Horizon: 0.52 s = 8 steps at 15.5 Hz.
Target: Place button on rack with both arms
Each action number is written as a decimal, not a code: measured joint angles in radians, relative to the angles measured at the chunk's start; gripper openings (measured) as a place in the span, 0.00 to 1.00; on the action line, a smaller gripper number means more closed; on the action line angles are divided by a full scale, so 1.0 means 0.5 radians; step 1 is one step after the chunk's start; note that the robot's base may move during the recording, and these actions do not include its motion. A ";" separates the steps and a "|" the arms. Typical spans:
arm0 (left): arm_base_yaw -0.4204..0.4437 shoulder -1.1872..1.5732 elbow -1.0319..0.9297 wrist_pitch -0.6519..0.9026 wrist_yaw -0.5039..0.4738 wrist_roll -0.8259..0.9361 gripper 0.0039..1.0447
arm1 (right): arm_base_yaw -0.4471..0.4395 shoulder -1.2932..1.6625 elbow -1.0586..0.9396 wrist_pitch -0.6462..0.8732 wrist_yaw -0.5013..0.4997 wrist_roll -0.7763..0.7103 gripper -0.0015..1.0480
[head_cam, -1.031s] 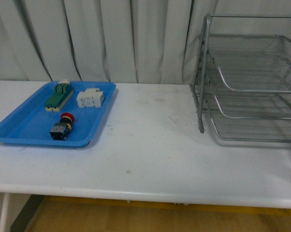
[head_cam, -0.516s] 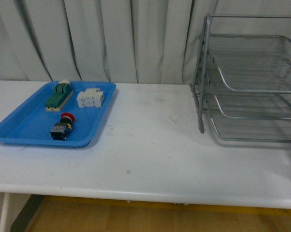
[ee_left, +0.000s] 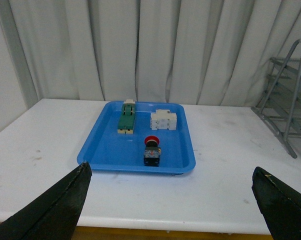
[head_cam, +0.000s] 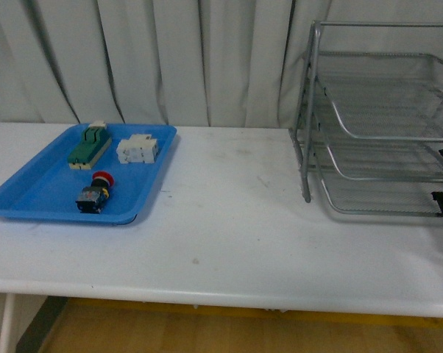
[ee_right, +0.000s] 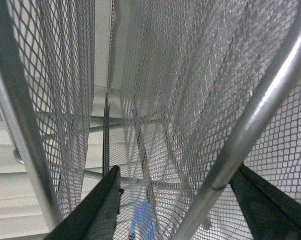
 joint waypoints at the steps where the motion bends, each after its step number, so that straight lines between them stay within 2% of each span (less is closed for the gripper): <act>1: 0.000 0.000 0.000 0.000 0.000 -0.001 0.94 | -0.001 0.015 0.034 0.002 0.005 -0.005 0.61; 6: 0.000 0.000 0.000 -0.001 0.000 -0.001 0.94 | -0.031 0.052 0.054 0.014 0.010 0.061 0.05; 8: 0.000 0.000 0.000 -0.001 0.000 -0.001 0.94 | -0.043 0.052 0.014 0.031 -0.010 0.168 0.04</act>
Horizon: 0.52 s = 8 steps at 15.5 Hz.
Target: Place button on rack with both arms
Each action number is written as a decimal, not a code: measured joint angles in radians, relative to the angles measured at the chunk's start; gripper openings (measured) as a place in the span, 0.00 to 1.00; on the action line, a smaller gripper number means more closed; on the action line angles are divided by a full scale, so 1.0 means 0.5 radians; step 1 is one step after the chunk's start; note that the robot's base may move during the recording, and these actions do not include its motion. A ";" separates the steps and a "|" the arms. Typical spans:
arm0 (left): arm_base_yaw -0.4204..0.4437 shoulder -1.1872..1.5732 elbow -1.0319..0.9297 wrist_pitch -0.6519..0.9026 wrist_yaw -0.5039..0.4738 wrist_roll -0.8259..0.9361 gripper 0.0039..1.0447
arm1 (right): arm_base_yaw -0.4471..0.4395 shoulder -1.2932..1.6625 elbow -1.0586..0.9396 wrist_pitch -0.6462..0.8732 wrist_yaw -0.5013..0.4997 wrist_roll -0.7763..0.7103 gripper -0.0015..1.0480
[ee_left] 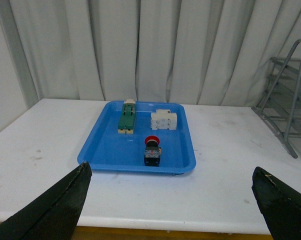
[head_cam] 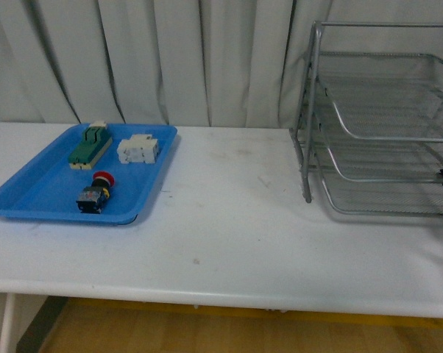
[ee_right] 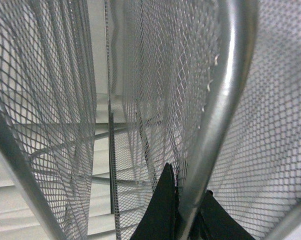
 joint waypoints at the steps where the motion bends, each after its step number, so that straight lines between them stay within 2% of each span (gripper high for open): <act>1: 0.000 0.000 0.000 0.001 0.000 0.000 0.94 | -0.016 -0.005 -0.047 0.010 -0.017 0.011 0.04; 8: 0.000 0.000 0.000 0.000 0.000 0.000 0.94 | -0.117 -0.192 -0.449 0.037 -0.144 0.035 0.03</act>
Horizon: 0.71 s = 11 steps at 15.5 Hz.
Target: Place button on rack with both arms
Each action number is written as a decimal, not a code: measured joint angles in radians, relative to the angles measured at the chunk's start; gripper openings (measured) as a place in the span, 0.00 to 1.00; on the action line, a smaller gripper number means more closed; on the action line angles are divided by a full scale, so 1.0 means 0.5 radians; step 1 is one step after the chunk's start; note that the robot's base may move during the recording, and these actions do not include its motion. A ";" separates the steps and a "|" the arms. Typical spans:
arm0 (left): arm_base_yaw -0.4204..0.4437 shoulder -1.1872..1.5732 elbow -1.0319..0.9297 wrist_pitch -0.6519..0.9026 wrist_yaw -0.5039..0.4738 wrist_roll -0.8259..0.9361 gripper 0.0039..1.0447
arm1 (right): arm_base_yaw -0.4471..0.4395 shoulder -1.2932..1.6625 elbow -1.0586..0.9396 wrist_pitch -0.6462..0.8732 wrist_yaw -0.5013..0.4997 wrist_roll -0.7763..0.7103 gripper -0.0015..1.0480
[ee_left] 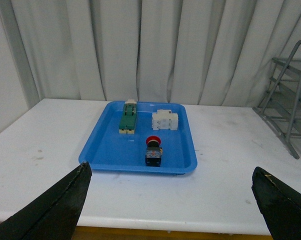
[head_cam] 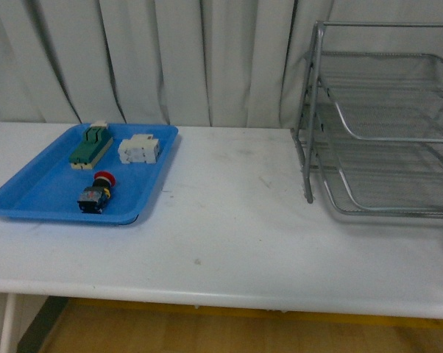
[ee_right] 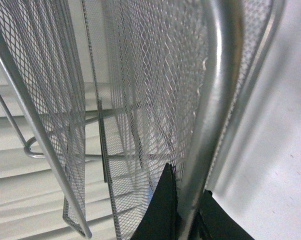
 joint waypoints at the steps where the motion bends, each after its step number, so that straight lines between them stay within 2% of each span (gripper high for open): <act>1: 0.000 0.000 0.000 0.001 0.000 0.000 0.94 | -0.007 -0.014 -0.031 0.002 -0.005 0.000 0.03; 7: 0.000 0.000 0.000 0.001 0.000 0.000 0.94 | -0.118 -0.236 -0.514 0.018 -0.118 -0.043 0.03; 8: 0.000 0.000 0.000 0.000 0.000 0.000 0.94 | -0.132 -0.269 -0.537 0.008 -0.134 -0.072 0.06; 11: 0.000 0.000 0.000 0.000 0.000 0.000 0.94 | -0.209 -0.353 -0.569 -0.061 -0.111 -0.106 0.39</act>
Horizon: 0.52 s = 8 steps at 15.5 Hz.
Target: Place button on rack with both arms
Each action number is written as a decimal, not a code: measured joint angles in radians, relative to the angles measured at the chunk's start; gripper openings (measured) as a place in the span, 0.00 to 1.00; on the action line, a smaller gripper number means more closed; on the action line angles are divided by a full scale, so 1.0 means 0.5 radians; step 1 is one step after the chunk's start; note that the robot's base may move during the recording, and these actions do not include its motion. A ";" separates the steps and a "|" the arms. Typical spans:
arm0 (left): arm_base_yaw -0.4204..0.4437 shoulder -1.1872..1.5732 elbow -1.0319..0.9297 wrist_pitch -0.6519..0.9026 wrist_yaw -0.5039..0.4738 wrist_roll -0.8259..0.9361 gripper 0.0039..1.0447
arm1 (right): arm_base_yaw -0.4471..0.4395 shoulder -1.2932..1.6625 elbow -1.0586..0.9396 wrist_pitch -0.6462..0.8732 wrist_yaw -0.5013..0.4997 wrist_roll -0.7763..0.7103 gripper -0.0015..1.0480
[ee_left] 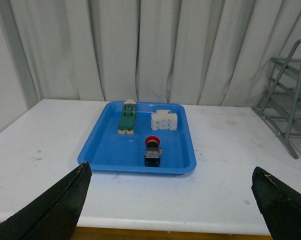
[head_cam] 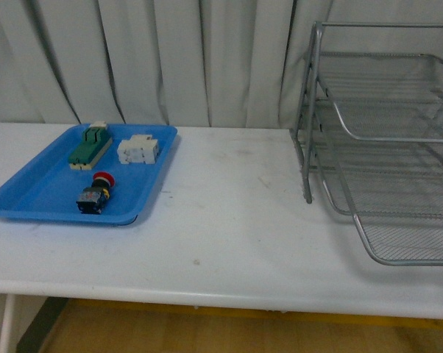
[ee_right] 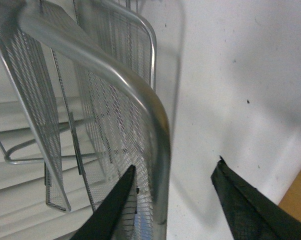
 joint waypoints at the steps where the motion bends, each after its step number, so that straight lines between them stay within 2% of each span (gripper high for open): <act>1: 0.000 0.000 0.000 0.000 0.000 0.000 0.94 | -0.018 -0.035 -0.005 -0.007 0.018 0.000 0.52; 5: 0.000 0.000 0.000 0.000 0.000 0.000 0.94 | -0.008 -0.193 -0.150 -0.010 -0.006 -0.006 0.96; 6: 0.000 0.000 0.000 0.000 0.000 0.000 0.94 | -0.008 -0.301 -0.218 -0.012 -0.015 -0.007 0.93; 8: 0.000 0.000 0.000 0.000 0.000 0.000 0.94 | -0.008 -0.665 -0.390 -0.012 -0.098 -0.051 0.94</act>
